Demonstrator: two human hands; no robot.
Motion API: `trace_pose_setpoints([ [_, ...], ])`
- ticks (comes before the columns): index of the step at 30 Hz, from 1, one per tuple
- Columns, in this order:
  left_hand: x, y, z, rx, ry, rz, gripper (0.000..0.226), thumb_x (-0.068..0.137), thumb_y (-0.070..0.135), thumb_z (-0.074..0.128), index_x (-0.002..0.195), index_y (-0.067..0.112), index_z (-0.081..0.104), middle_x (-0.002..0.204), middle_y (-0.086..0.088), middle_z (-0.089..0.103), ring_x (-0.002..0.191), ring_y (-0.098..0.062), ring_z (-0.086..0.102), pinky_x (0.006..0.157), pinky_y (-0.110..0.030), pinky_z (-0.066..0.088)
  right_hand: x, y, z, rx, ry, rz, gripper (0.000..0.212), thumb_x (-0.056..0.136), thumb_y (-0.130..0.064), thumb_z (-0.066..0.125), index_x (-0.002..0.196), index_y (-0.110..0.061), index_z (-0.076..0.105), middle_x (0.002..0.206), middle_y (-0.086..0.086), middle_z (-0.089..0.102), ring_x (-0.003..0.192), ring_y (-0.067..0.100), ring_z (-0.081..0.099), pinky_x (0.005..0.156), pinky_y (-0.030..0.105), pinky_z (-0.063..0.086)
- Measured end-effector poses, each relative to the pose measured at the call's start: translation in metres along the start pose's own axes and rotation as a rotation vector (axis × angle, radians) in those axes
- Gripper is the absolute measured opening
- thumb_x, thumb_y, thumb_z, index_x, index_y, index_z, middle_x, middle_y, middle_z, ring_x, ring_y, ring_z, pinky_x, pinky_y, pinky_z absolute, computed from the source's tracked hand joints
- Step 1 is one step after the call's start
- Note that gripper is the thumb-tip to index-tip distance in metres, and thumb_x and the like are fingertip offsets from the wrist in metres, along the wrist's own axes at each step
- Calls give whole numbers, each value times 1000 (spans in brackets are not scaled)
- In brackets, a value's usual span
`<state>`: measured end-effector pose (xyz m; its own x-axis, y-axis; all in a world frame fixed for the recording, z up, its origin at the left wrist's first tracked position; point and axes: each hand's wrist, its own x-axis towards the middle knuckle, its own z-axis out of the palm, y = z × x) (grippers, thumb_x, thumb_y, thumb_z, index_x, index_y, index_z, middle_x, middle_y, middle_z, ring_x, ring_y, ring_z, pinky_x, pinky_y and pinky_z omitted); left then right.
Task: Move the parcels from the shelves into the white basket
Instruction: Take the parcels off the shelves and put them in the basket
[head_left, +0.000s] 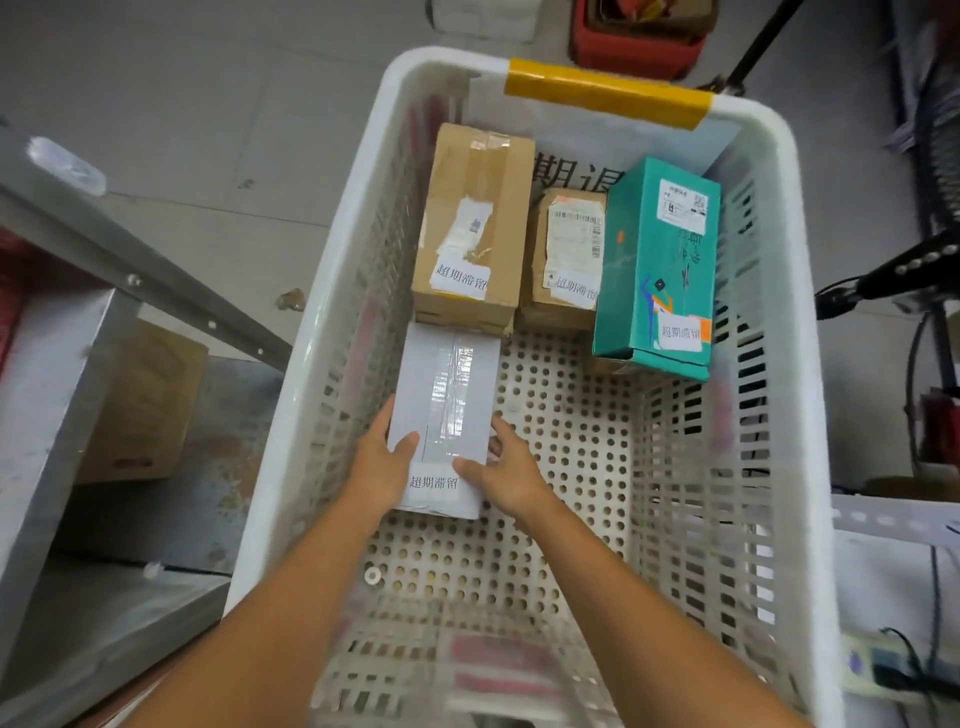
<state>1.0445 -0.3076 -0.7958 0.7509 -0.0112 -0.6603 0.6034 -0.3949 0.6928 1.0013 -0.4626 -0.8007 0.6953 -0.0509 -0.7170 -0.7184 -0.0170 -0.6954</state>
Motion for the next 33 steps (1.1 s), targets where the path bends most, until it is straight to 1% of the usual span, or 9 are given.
trace_pose_setpoints([
  [2, -6, 7, -2, 62, 5, -10, 43, 100, 16, 46, 142, 23, 40, 132, -4, 56, 109, -21, 58, 91, -35, 49, -5, -10, -6, -65, -27, 27, 58, 86, -5, 68, 138, -17, 44, 130, 5, 58, 117, 19, 56, 98, 35, 50],
  [5, -18, 24, -15, 218, -67, -35, 47, 100, 24, 46, 145, 18, 35, 145, -7, 46, 126, -25, 48, 106, -42, 40, -23, -37, -16, -168, 19, 73, 54, 90, -15, 66, 140, -15, 44, 127, 9, 60, 109, 20, 59, 86, 29, 52],
  [7, -33, 43, -26, 358, -128, -15, 50, 100, 29, 46, 147, 20, 32, 150, -8, 37, 134, -26, 40, 111, -39, 33, -46, -61, -26, -294, 61, 81, 58, 92, -25, 63, 144, -17, 39, 130, 8, 56, 105, 21, 60, 74, 25, 50],
  [9, -52, 71, -38, 505, -166, 66, 50, 99, 32, 47, 146, 23, 34, 149, -8, 39, 133, -26, 42, 105, -33, 35, -76, -91, -39, -417, 101, 65, 59, 93, -31, 61, 146, -17, 38, 134, 10, 53, 110, 25, 60, 79, 31, 53],
  [12, -87, 125, -54, 692, -225, 234, 49, 98, 32, 48, 145, 21, 36, 147, -8, 41, 132, -26, 42, 103, -33, 36, -139, -137, -59, -595, 222, 34, 57, 91, -35, 60, 142, -17, 44, 139, 9, 53, 120, 25, 55, 99, 38, 47],
  [16, -149, 205, -72, 942, -300, 474, 50, 97, 34, 48, 144, 20, 38, 147, -8, 42, 131, -27, 43, 107, -39, 37, -241, -189, -80, -762, 412, 14, 48, 89, -40, 58, 132, -21, 52, 130, 7, 60, 116, 27, 57, 90, 33, 48],
  [20, -218, 281, -83, 1104, -293, 669, 48, 95, 35, 49, 140, 20, 43, 140, -9, 50, 122, -27, 51, 96, -35, 43, -343, -223, -92, -752, 576, -1, 50, 89, -41, 58, 135, -21, 51, 128, 9, 61, 112, 30, 59, 85, 36, 49],
  [25, -323, 345, -88, 1161, -257, 877, 44, 95, 37, 49, 137, 21, 46, 134, -7, 56, 118, -26, 55, 87, -32, 44, -468, -234, -97, -693, 751, -41, 50, 91, -40, 54, 135, -15, 50, 133, 11, 57, 118, 31, 55, 92, 39, 49],
  [33, -508, 342, -67, 1250, -251, 1076, 44, 94, 40, 50, 135, 24, 49, 131, -6, 58, 112, -26, 58, 89, -32, 49, -657, -171, -91, -621, 888, -140, 49, 90, -40, 55, 131, -13, 54, 131, 10, 58, 115, 30, 56, 92, 39, 48],
])
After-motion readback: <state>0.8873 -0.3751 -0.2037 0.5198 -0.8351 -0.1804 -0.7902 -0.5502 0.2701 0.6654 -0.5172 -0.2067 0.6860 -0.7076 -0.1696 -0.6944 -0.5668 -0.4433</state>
